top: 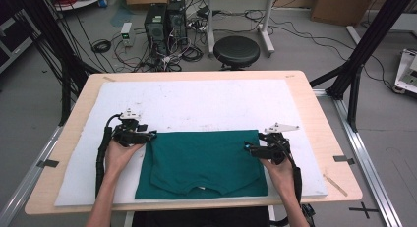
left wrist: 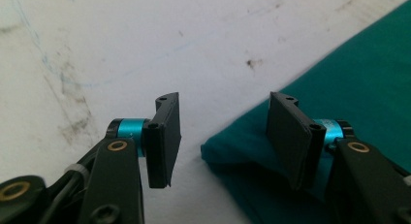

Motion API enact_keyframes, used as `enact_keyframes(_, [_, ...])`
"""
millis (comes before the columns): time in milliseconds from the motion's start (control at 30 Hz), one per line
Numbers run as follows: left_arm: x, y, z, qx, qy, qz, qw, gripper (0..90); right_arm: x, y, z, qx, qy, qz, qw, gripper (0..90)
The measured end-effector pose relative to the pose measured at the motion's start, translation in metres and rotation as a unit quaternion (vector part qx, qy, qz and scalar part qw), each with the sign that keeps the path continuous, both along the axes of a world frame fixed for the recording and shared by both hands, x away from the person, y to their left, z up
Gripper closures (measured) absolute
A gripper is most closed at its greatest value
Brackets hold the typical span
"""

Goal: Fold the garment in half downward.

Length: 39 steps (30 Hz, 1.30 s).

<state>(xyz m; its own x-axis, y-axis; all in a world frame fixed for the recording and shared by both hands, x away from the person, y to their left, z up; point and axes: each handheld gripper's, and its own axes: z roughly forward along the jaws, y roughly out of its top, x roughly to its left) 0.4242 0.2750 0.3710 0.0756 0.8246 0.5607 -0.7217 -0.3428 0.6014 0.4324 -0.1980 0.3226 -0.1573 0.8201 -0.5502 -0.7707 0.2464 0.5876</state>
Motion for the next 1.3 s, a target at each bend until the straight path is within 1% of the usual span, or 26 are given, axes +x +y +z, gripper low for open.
enact_keyframes(100, [0.005,-0.002,0.001,0.008,0.01,0.007,0.9999,47.4,0.001,-0.002,0.001,0.004,0.006,0.003,1.0,31.3])
enact_keyframes(133, [0.006,-0.003,0.002,0.01,0.013,0.013,0.9998,48.6,0.001,-0.003,0.002,0.008,0.006,0.005,0.9999,31.1])
enact_keyframes(200, [0.006,-0.005,0.0,0.012,0.008,0.016,0.9998,49.9,0.002,-0.006,0.005,0.016,0.009,0.005,0.9998,30.7])
enact_keyframes(267, [0.007,-0.005,-0.001,0.022,0.007,0.012,0.9997,56.2,0.002,-0.01,0.007,0.029,0.011,0.009,0.9995,30.4])
enact_keyframes(333, [0.007,-0.004,-0.002,0.029,0.005,0.009,0.9995,58.9,0.001,-0.014,0.01,0.039,0.013,0.014,0.999,30.1])
enact_keyframes(400, [0.008,-0.004,-0.002,0.036,0.008,0.002,0.9993,64.3,0.001,-0.019,0.015,0.044,0.026,0.028,0.9983,28.9])
enact_keyframes(467, [0.008,-0.003,-0.003,0.045,0.008,-0.002,0.999,69.6,0.002,-0.023,0.022,0.055,0.031,0.034,0.9974,28.9])
enact_keyframes(500, [0.008,-0.004,-0.004,0.046,0.006,-0.005,0.9989,72.6,0.002,-0.024,0.026,0.057,0.033,0.035,0.9972,28.9])
enact_keyframes(533, [0.008,-0.004,-0.004,0.048,0.005,-0.005,0.9988,74.3,0.003,-0.024,0.031,0.056,0.038,0.037,0.997,28.9])
enact_keyframes(600, [0.009,-0.003,-0.004,0.05,0.003,-0.006,0.9987,77.0,0.005,-0.022,0.039,0.052,0.05,0.029,0.997,29.0])
enact_keyframes(633, [0.009,-0.002,-0.004,0.049,0.003,-0.011,0.9987,77.6,0.006,-0.021,0.044,0.051,0.054,0.023,0.997,29.2])
enact_keyframes(733, [0.011,0.0,-0.004,0.05,0.004,-0.023,0.9985,78.0,0.01,-0.018,0.054,0.045,0.064,0.02,0.9967,30.0])
enact_keyframes(767, [0.011,0.001,-0.004,0.049,0.005,-0.025,0.9985,78.0,0.011,-0.017,0.056,0.041,0.063,0.019,0.997,31.1])
enact_keyframes(867, [0.011,0.0,-0.004,0.049,0.005,-0.025,0.9985,78.0,0.014,-0.014,0.059,0.032,0.065,0.013,0.9973,33.2])
enact_keyframes(967, [0.012,0.001,-0.003,0.05,0.006,-0.028,0.9984,78.0,0.017,-0.01,0.06,0.014,0.067,0.01,0.9976,35.7])
enact_keyframes(1067, [0.012,0.002,-0.003,0.048,0.007,-0.032,0.9983,78.1,0.018,-0.004,0.06,0.003,0.066,-0.003,0.9978,38.9])
enact_keyframes(1100, [0.012,0.002,-0.003,0.048,0.007,-0.033,0.9983,78.1,0.019,-0.002,0.059,0.004,0.063,-0.011,0.998,39.8])
enact_keyframes(1133, [0.012,0.002,-0.003,0.048,0.007,-0.033,0.9983,78.0,0.019,-0.001,0.059,0.006,0.059,-0.018,0.9981,41.9])
enact_keyframes(1300, [0.013,0.002,-0.004,0.048,0.005,-0.034,0.9982,78.0,0.018,0.003,0.056,-0.004,0.05,-0.035,0.9981,56.0])
